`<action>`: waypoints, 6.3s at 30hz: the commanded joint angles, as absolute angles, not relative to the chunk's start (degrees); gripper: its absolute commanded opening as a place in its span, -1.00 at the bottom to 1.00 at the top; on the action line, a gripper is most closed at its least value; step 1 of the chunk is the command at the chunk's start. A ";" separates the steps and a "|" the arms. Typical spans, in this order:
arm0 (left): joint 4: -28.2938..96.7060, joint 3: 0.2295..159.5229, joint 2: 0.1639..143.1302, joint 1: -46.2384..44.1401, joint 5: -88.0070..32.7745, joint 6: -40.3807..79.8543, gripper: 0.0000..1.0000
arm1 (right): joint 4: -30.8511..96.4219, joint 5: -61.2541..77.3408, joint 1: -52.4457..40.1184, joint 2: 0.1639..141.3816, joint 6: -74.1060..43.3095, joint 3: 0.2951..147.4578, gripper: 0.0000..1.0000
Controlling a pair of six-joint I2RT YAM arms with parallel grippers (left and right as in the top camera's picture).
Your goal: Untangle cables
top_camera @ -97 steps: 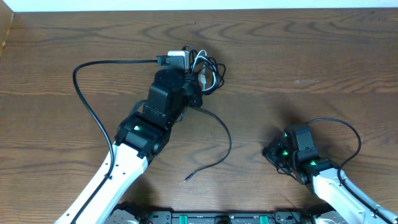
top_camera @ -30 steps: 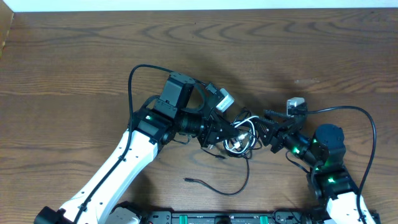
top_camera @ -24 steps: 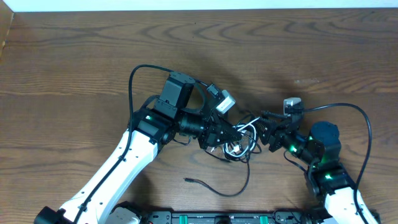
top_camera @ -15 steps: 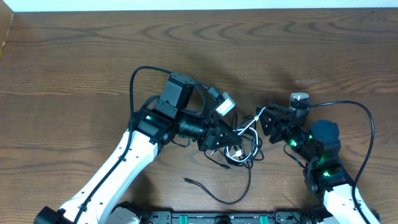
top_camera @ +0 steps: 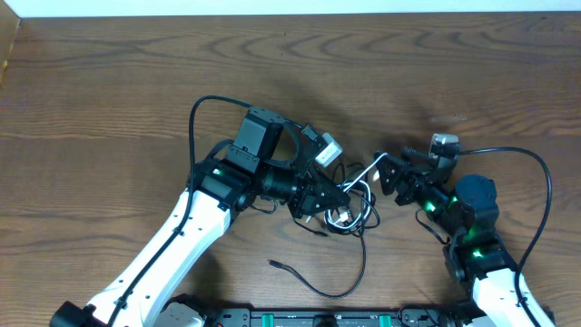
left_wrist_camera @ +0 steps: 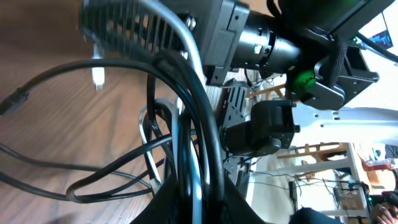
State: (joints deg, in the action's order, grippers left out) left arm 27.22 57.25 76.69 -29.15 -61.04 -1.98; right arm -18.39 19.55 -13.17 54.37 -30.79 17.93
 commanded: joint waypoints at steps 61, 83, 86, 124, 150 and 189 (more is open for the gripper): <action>18.94 58.39 76.73 -28.88 -54.30 -2.74 -0.72 | 5.13 50.00 -12.69 53.15 -35.03 18.65 0.99; 18.94 58.39 76.73 -28.88 -47.24 -2.74 -0.72 | 5.19 52.69 -12.69 53.15 -37.71 18.63 0.99; 18.94 58.39 76.73 -28.88 -46.26 -2.76 -0.72 | 5.17 52.66 -12.69 53.15 -37.71 18.63 0.99; 18.63 58.39 76.73 -28.93 -28.01 8.49 -0.73 | 2.98 50.11 -12.75 53.15 -40.69 18.63 0.99; 16.97 58.39 76.73 -31.14 -39.70 12.80 -0.73 | 0.51 37.58 -13.21 53.28 -46.70 18.63 0.96; 0.60 58.39 76.73 -32.23 -74.91 18.13 -0.74 | -13.15 26.74 -18.85 61.17 -50.13 18.63 0.94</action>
